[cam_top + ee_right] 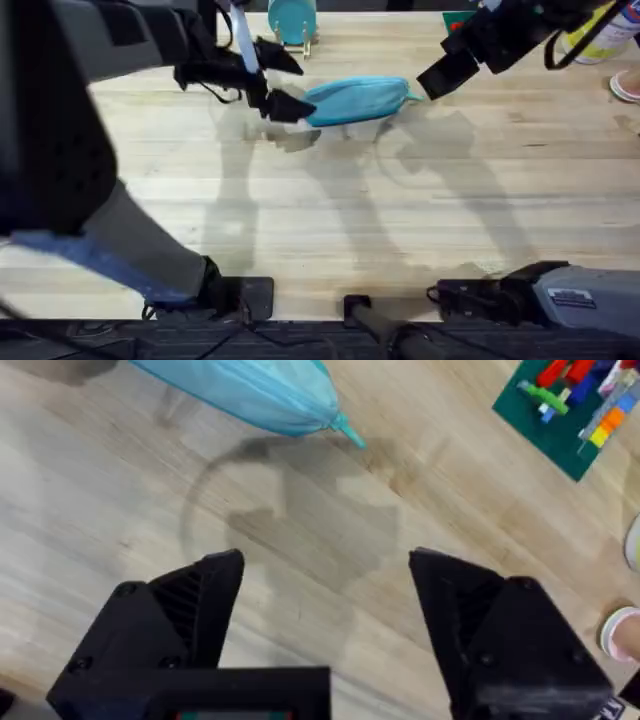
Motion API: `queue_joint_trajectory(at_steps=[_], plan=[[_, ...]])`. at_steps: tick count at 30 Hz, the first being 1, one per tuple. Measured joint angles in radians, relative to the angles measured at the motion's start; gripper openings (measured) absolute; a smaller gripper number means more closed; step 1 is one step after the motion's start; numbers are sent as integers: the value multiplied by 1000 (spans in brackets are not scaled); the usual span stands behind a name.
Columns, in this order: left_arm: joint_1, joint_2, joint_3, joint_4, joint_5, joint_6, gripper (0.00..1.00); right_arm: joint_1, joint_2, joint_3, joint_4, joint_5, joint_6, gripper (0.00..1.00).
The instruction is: Unzip the bag, pick up the pens from the table one at a time and place them inside, then zip the bag closed.
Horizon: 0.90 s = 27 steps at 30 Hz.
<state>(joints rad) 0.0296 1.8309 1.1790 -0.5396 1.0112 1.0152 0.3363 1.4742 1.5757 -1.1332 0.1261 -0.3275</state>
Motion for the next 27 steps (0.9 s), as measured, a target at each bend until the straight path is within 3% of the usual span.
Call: queue_joint_trajectory(at_steps=[5,11,18,27], plan=[[0,-174,0,-33,-93,-139,996,0,0,0,11,0,-12,996],[0,-384,0,-190,-249,-266,996,0,0,0,32,0,-15,996],[0,-603,0,-342,-448,-490,995,0,0,0,55,0,-18,996],[0,-853,0,-448,-533,-575,996,0,-16,0,55,0,-18,996]])
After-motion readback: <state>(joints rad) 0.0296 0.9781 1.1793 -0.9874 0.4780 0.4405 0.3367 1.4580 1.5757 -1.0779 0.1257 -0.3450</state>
